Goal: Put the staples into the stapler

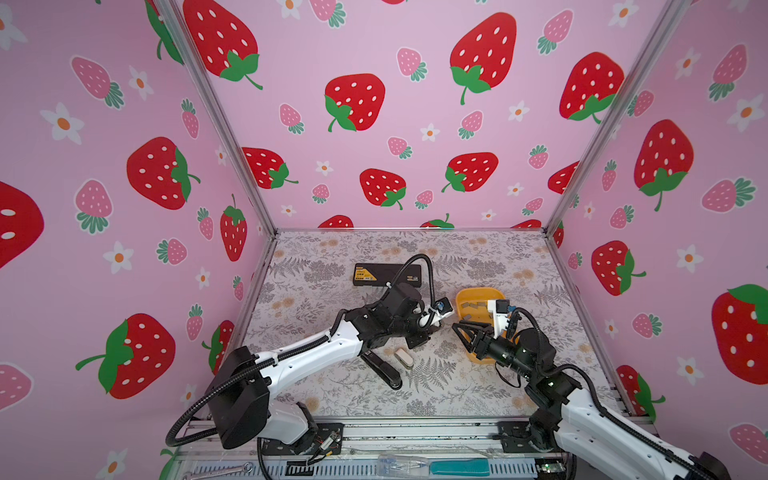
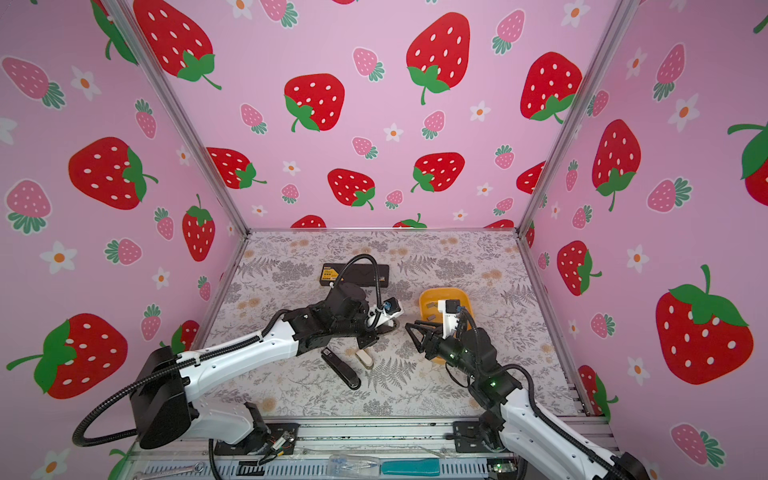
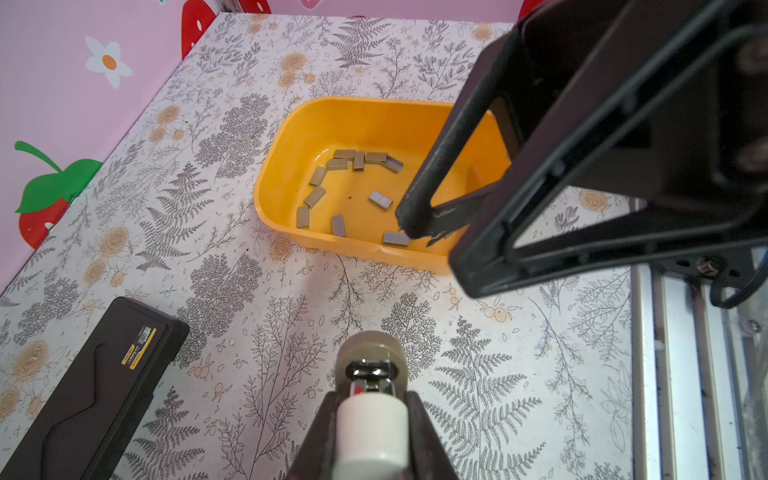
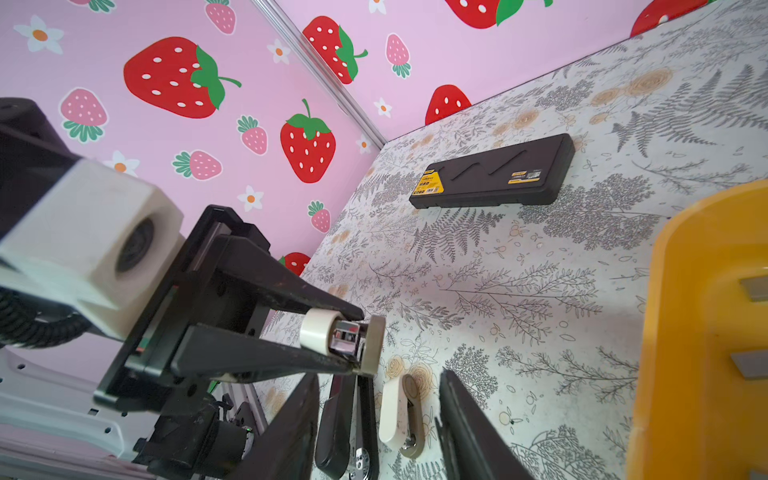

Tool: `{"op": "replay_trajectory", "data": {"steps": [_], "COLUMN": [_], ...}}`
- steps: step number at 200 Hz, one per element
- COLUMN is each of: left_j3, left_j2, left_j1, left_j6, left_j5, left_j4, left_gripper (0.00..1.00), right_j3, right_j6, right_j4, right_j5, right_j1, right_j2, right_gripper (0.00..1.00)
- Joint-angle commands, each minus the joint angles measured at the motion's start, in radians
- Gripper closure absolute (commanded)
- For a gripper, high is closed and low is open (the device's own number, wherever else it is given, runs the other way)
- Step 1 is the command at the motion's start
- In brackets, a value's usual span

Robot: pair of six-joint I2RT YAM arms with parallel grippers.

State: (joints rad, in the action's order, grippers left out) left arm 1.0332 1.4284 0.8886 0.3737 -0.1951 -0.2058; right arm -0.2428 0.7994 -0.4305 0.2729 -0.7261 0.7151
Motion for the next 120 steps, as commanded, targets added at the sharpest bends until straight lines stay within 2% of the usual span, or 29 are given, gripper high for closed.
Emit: {"op": "replay_trajectory", "data": {"steps": [1, 53, 87, 120], "left_j3": [0.053, 0.059, 0.065, 0.068], "left_j2": [0.001, 0.010, 0.000, -0.007], "left_j1": [0.012, 0.019, 0.024, 0.029], "left_j6": [0.027, 0.015, 0.014, 0.021], "left_j5": [-0.023, -0.008, -0.010, -0.007], "left_j4": [-0.018, -0.010, -0.011, -0.020], "left_gripper": [1.00, 1.00, 1.00, 1.00], "right_j3": [-0.039, -0.062, -0.055, -0.053], "right_j6": [0.016, 0.002, 0.003, 0.007], "right_j4": [-0.067, -0.080, -0.068, -0.069], "right_j5": [-0.034, -0.109, -0.180, -0.213], "right_j1": [-0.028, -0.107, -0.117, -0.119], "right_j2": [0.038, 0.099, 0.118, 0.130], "right_gripper": [0.53, 0.53, 0.55, 0.61]}}
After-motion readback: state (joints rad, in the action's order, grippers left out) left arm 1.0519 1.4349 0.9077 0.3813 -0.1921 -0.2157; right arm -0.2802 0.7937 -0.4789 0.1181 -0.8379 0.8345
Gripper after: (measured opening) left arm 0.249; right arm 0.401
